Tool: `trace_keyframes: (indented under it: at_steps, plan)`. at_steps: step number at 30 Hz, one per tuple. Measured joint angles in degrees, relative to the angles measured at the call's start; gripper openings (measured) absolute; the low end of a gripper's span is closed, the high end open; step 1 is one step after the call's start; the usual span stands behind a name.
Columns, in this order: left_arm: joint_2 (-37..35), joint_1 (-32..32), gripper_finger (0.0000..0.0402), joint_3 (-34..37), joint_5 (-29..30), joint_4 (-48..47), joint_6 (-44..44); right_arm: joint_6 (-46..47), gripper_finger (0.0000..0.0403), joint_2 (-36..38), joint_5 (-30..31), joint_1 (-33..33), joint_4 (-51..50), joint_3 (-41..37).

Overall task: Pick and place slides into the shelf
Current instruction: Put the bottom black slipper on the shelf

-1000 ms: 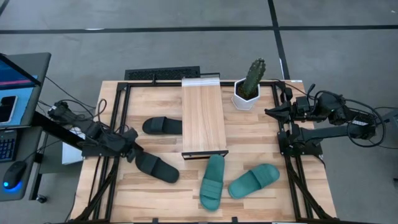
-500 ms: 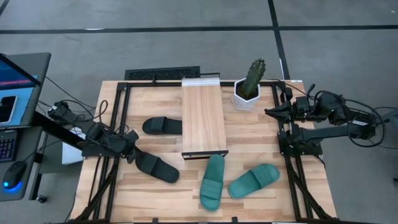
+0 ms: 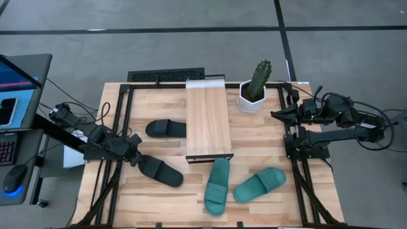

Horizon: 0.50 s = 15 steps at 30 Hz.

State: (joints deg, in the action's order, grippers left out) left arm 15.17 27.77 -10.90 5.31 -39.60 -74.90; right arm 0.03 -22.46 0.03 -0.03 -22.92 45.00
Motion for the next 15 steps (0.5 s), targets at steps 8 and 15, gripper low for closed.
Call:
trace_keyframes:
  at_steps: [8,15]
  plan:
    - [4.39,0.0,0.0165,0.0,-0.17,0.62,-0.76,0.0,0.0,-0.02,0.0,0.02,0.0,0.0]
    - [8.45,0.0,0.0165,0.0,-0.55,7.04,-0.33,0.0,0.0,0.0,0.0,0.02,0.0,-0.01]
